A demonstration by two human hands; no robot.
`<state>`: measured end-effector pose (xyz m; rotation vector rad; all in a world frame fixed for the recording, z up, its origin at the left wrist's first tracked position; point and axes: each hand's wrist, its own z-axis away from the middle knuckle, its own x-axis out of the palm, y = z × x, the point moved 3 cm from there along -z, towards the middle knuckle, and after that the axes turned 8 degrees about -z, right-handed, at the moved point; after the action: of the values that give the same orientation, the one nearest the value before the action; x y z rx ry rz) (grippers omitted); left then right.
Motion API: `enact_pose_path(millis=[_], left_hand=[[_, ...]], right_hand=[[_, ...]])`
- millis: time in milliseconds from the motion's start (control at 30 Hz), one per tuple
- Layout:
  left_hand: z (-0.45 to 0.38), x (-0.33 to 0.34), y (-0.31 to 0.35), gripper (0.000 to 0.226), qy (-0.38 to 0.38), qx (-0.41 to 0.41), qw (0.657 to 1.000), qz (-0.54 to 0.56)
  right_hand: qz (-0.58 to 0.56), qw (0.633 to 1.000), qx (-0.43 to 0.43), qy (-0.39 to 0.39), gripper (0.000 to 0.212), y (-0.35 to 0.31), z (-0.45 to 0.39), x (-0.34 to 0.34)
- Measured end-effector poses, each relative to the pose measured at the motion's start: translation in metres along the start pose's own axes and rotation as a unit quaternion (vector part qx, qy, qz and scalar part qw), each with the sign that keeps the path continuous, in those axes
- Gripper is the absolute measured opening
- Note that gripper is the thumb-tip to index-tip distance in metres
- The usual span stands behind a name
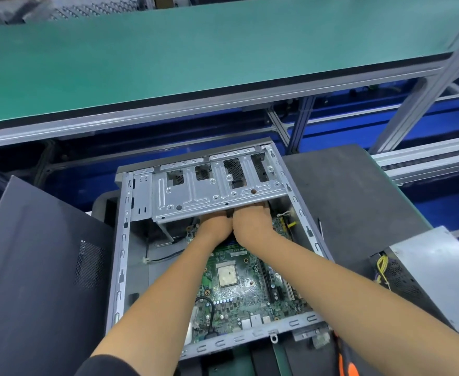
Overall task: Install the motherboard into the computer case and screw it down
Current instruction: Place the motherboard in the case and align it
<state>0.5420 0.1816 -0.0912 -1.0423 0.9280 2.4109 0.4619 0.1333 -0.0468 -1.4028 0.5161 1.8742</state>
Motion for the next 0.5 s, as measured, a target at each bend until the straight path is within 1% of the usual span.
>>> enact_pose_path(millis=[67,100,133,167,267,300,333,400,433,467,500], left_hand=[[-0.002,0.0,0.004,0.048,-0.018,-0.01,1.0,-0.002],[-0.007,0.0,0.004,0.055,-0.012,-0.014,1.0,-0.016],[-0.005,-0.003,0.007,0.057,-0.016,-0.027,0.999,-0.012],[-0.01,-0.002,0.007,0.055,-0.02,-0.031,0.999,-0.015],[-0.004,-0.003,0.018,0.051,-0.09,-0.024,0.996,-0.001],[-0.008,-0.001,0.019,0.051,-0.096,-0.018,0.995,0.0],[-0.005,-0.003,0.021,0.053,-0.096,-0.029,0.995,0.011],[-0.002,-0.001,0.024,0.062,-0.11,-0.014,0.994,0.018],[-0.011,0.003,0.019,0.062,-0.112,-0.01,0.994,0.015],[-0.007,0.002,0.021,0.056,-0.115,-0.01,0.993,0.005],[-0.004,0.0,0.023,0.046,-0.108,-0.02,0.994,0.017]], right_hand=[[0.051,0.998,0.034,-0.028,0.047,0.002,0.007,0.006],[0.071,0.996,0.045,-0.039,0.055,0.003,0.009,0.008],[0.09,0.993,0.052,-0.049,0.059,0.003,0.011,0.009],[0.103,0.992,0.056,-0.053,0.058,0.003,0.012,0.008],[0.107,0.992,0.05,-0.045,0.051,0.003,0.012,0.007],[0.109,0.992,0.048,-0.051,0.053,0.003,0.011,0.008],[0.112,0.99,0.048,-0.063,0.056,0.004,0.011,0.01],[0.107,0.989,0.054,-0.086,0.061,0.007,0.009,0.011],[0.097,0.989,0.057,-0.096,0.064,0.009,0.007,0.011],[0.087,0.989,0.057,-0.103,0.068,0.009,0.006,0.011],[0.082,0.989,0.056,-0.108,0.07,0.01,0.005,0.01]])
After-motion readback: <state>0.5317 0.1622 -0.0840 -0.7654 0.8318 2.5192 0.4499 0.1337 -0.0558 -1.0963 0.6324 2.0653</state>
